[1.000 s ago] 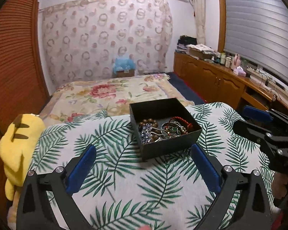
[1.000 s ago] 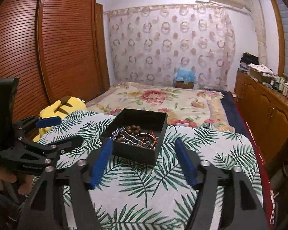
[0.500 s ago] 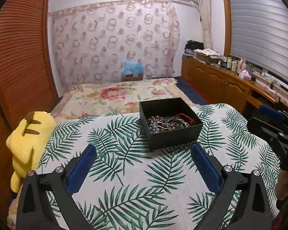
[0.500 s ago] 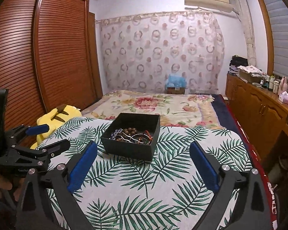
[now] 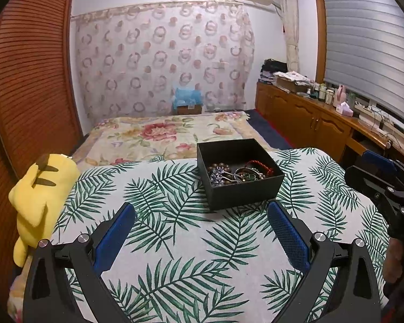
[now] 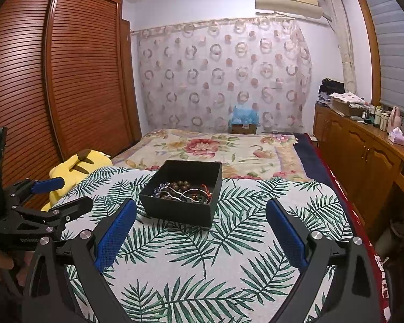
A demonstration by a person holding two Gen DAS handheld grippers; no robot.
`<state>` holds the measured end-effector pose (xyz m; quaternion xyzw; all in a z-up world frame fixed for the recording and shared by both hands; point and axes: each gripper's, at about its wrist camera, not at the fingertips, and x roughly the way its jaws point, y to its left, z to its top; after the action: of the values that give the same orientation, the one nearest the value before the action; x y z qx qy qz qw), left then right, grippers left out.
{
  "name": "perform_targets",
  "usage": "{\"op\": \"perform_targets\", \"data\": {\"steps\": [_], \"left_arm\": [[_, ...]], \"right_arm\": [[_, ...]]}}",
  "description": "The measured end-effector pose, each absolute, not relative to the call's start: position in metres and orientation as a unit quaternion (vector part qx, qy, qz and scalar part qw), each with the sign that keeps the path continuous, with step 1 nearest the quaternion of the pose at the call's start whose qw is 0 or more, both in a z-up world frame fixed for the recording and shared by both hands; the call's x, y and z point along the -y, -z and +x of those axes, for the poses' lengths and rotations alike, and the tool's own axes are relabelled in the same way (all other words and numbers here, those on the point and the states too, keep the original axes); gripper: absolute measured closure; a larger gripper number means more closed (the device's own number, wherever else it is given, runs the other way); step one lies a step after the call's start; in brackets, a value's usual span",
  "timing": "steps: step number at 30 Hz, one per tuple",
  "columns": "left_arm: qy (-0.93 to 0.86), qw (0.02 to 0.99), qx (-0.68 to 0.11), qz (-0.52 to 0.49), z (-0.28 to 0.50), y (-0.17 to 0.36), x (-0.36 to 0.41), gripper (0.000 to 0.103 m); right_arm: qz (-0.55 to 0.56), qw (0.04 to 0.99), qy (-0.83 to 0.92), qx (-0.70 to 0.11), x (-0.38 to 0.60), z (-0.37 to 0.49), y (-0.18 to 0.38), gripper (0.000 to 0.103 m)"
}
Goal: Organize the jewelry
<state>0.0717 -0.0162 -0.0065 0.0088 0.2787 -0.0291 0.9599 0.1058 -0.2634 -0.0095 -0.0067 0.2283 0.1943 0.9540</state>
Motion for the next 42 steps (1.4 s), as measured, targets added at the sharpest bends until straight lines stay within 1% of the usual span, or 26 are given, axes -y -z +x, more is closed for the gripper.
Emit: {"op": "perform_targets", "data": {"steps": [42], "left_arm": [[0.026, 0.965, -0.260, 0.003, 0.061, -0.007, 0.020, 0.008]], "right_arm": [[0.002, 0.956, -0.189, -0.224, 0.264, 0.102, 0.010, 0.005]]}}
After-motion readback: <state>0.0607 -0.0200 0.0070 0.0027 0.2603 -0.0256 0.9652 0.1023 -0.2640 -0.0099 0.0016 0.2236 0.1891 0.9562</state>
